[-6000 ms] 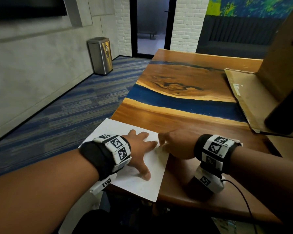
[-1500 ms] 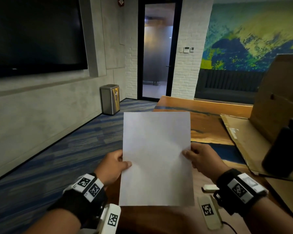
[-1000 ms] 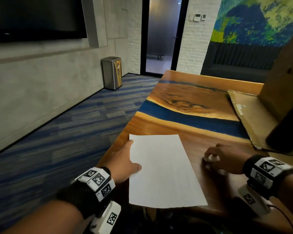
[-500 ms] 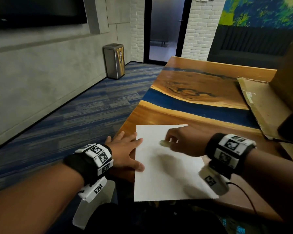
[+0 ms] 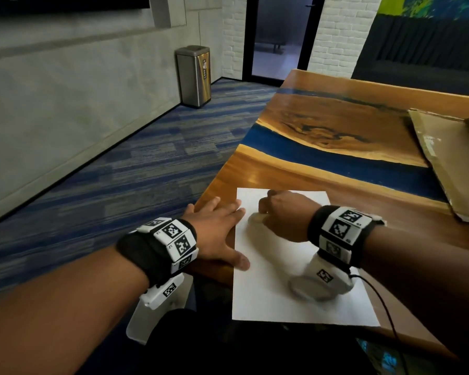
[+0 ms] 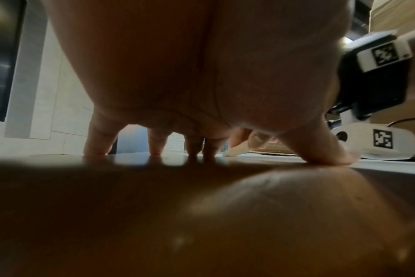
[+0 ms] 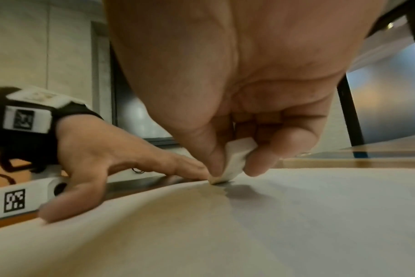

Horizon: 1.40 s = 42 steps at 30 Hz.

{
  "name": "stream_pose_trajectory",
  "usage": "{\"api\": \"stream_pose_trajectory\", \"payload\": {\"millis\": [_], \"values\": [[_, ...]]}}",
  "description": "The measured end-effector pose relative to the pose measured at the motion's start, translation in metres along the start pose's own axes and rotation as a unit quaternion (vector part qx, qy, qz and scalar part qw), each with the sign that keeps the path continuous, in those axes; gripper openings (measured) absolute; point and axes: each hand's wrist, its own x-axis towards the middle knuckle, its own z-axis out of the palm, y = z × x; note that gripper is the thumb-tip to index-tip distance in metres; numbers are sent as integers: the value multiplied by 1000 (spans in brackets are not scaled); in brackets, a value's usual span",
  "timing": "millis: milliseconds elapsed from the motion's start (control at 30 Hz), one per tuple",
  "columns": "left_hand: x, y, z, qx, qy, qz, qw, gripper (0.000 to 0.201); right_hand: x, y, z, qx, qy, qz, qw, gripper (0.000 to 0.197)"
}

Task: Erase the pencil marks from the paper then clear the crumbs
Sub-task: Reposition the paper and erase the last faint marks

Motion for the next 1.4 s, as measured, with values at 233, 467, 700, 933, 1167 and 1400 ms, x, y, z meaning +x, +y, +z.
{"api": "stream_pose_trajectory", "payload": {"millis": [233,467,700,933,1167,1400], "values": [[0,1,-1,-7,2,-2,1000,131,-2,-5,2,-3,-33,-76,997,28],[0,4,-6,15,5,-4,1000,132,-19,-16,7,-7,-70,-134,988,26],[4,8,-6,-11,49,-20,999,111,-14,14,12,30,-38,45,998,33],[-5,14,8,24,1,30,999,124,-11,18,8,18,-31,51,998,32],[-2,12,6,38,-4,41,998,133,-47,-21,13,-7,-77,-137,988,28],[-5,13,4,32,1,45,998,134,-47,-22,7,-14,-84,-128,988,27]]}}
